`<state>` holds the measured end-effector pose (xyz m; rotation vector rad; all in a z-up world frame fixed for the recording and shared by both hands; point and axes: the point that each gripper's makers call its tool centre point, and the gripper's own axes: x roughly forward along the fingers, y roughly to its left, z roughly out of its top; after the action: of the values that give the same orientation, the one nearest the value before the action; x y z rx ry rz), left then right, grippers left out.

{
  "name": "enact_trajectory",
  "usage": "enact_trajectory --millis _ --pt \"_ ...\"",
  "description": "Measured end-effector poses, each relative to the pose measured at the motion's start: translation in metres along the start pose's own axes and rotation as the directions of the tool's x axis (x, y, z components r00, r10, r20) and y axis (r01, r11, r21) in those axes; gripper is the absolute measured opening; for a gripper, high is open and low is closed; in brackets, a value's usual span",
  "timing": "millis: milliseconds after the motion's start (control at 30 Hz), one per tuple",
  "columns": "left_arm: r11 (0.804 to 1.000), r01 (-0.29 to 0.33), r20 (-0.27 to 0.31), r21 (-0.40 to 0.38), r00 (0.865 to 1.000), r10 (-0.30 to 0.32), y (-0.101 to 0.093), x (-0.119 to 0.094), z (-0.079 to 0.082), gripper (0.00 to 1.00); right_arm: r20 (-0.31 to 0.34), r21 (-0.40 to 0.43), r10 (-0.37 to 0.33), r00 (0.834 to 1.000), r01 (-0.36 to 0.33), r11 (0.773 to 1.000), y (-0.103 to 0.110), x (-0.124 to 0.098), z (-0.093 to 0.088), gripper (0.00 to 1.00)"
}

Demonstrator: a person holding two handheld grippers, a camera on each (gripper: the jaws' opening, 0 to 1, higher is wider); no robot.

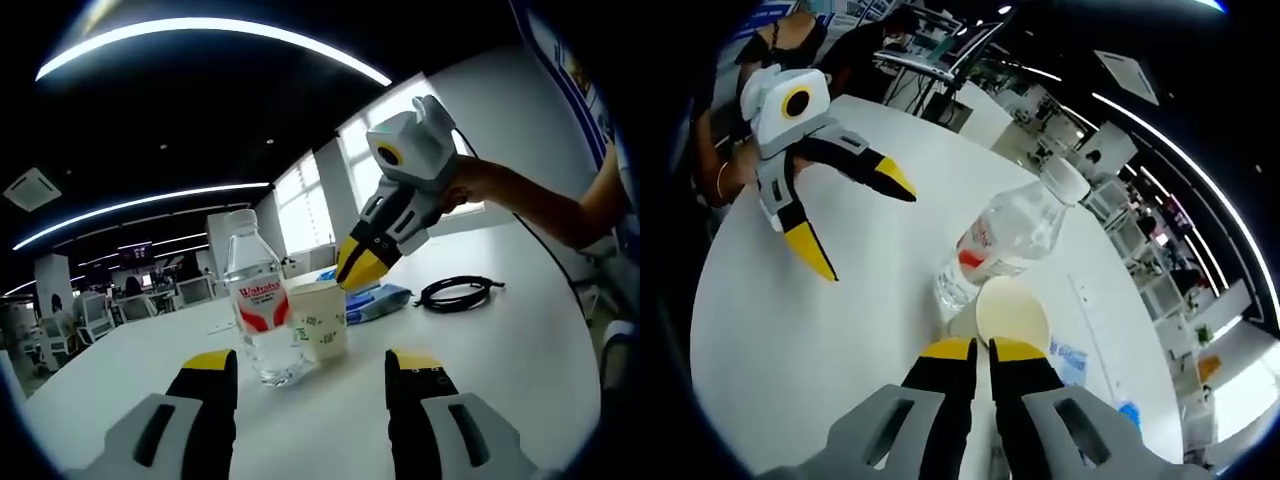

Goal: Arrange the tabletop items into an orderly group along one side of the table until the central work area is clear of visible clutter.

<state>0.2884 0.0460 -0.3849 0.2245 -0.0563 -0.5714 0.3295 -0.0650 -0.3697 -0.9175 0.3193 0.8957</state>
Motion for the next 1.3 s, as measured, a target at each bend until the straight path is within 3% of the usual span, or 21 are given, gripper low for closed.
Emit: enact_trajectory --millis 533,900,1067,1300 --pt "1.000 -0.001 -0.015 0.006 1.000 0.001 0.000 0.001 -0.003 0.59 0.090 0.103 -0.016 0.996 0.007 0.995 0.000 -0.016 0.008 0.15" --pt "1.000 0.006 -0.019 0.024 1.000 -0.006 -0.003 0.002 -0.003 0.59 0.113 0.201 -0.050 0.992 0.026 0.979 0.001 -0.035 -0.009 0.16" --pt "1.000 0.019 0.011 0.023 1.000 -0.019 -0.006 0.001 0.003 0.59 0.129 0.265 -0.067 0.989 0.030 0.964 -0.001 -0.040 -0.010 0.21" --pt "0.998 0.023 -0.017 0.058 1.000 -0.022 -0.008 0.002 0.000 0.59 0.153 0.317 -0.087 0.984 0.035 0.948 -0.001 -0.050 -0.015 0.21"
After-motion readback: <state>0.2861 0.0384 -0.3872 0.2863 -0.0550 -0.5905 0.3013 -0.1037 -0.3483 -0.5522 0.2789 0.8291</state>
